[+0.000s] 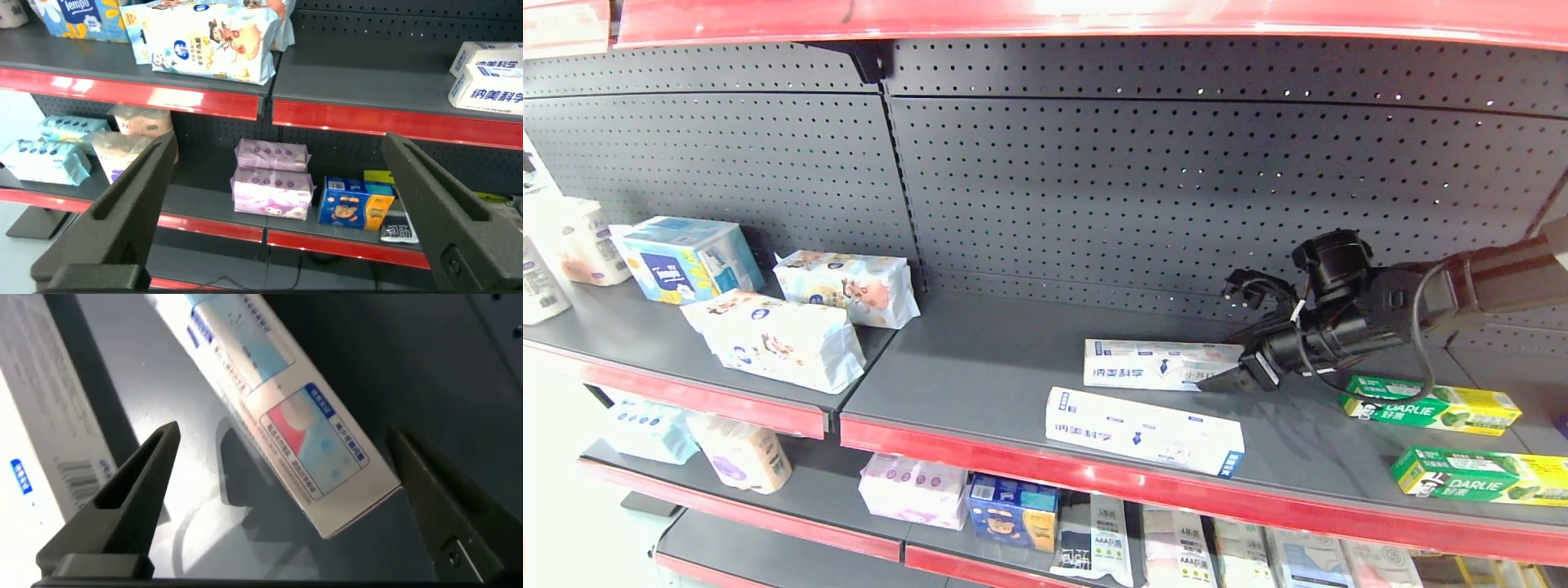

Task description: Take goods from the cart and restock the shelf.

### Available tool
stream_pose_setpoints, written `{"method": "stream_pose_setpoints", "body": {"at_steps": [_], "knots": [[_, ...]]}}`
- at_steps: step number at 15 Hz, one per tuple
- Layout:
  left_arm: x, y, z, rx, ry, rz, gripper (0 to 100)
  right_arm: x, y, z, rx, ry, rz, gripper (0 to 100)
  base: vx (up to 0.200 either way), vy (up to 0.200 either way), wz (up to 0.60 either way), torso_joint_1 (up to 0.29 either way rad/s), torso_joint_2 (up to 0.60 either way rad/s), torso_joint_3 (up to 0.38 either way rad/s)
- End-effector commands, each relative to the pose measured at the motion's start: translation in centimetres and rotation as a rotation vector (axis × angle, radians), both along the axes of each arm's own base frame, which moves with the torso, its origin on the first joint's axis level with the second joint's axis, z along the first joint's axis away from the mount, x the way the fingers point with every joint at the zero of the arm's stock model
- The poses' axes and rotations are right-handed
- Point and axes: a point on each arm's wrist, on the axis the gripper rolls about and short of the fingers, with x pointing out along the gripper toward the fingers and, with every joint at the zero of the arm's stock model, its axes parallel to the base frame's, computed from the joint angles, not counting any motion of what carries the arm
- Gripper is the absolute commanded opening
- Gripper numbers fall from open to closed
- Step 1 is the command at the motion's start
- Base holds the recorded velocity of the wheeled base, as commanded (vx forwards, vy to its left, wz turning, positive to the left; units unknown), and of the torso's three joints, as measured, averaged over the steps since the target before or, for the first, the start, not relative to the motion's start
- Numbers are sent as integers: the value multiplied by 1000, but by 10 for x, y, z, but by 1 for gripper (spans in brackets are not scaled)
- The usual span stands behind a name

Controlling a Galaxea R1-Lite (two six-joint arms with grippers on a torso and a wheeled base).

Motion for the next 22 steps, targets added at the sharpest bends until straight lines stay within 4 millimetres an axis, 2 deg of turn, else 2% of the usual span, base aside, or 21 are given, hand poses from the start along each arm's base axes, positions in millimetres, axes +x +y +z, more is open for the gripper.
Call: {"method": "stream_pose_setpoints", "body": {"at_steps": [1, 11, 22], "knots": [[0, 0, 0, 0, 1, 0, 100, -5, -2, 2, -1, 3, -4, 100, 0, 0, 0, 0, 0, 0], [0, 0, 0, 0, 1, 0, 100, -21, -3, 3, -10, 26, -6, 100, 0, 0, 0, 0, 0, 0], [0, 0, 0, 0, -1, 2, 100, -28, -3, 7, -7, 21, -5, 100, 0, 0, 0, 0, 0, 0]]}}
